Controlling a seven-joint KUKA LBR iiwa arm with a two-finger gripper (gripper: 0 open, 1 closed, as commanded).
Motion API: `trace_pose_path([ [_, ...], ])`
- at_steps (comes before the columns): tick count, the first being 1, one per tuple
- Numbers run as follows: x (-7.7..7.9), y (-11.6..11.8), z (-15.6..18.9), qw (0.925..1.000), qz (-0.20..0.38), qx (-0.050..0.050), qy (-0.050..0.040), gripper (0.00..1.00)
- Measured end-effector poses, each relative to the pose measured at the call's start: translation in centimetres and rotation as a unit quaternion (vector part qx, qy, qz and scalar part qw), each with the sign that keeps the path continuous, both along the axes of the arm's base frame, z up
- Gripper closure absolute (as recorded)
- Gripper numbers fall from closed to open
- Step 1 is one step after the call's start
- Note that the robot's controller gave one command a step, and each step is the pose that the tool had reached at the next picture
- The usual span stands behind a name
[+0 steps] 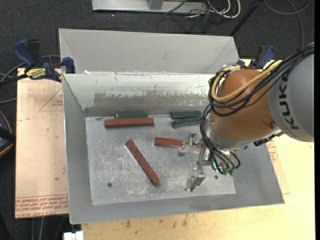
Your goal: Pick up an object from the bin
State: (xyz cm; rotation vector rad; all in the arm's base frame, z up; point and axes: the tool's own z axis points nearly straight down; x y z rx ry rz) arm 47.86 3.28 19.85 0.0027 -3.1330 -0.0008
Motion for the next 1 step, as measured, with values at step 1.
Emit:
trace_pose_path([
  [1,0.17,-0.02,0.39,1.0,-0.001,0.0,-0.0041,0.0],
])
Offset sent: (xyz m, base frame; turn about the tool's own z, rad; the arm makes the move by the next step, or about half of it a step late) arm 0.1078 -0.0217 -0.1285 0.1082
